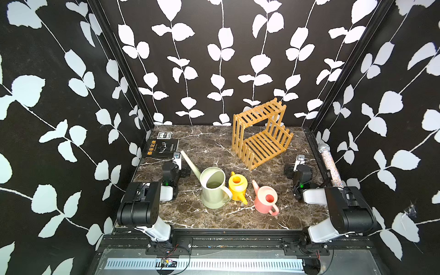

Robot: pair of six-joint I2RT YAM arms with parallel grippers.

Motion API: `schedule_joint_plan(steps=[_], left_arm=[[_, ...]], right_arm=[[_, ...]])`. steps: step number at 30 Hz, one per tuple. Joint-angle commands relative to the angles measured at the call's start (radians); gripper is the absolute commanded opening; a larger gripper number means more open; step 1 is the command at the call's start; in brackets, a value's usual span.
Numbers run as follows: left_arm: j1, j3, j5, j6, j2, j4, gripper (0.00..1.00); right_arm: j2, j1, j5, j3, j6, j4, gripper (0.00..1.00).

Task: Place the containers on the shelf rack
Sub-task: Adjust the shelf at the center of the board.

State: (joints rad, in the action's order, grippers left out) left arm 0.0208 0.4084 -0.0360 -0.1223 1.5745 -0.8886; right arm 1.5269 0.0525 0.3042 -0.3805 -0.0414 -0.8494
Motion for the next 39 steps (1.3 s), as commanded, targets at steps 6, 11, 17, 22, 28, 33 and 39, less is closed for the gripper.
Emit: schedule_joint_plan(steps=[6,11,17,22,28,33,39], left_arm=[[0.006,-0.002,0.011,0.003,-0.007,-0.025,0.99],[0.011,-0.002,0.022,0.0,-0.008,-0.02,0.99],[0.013,0.004,0.042,0.007,-0.021,0.016,0.99],[0.015,0.017,0.072,0.018,-0.036,0.058,0.99],[0.015,0.116,0.142,0.033,-0.106,0.304,0.99],[0.013,0.176,0.192,0.02,-0.147,0.458,0.99],[0.012,0.161,0.208,0.009,-0.172,0.456,0.99]], right_arm=[[-0.004,0.001,0.016,0.005,-0.008,-0.04,0.99],[-0.005,0.0,0.016,0.005,-0.008,-0.039,0.99],[-0.004,0.0,0.016,0.005,-0.009,-0.039,0.99],[-0.005,0.001,0.016,0.004,-0.008,-0.038,0.99],[-0.02,0.003,0.041,0.004,-0.016,-0.03,0.99],[-0.053,0.003,0.057,0.062,-0.025,-0.097,0.99],[-0.057,0.003,0.052,0.087,-0.02,-0.14,0.99]])
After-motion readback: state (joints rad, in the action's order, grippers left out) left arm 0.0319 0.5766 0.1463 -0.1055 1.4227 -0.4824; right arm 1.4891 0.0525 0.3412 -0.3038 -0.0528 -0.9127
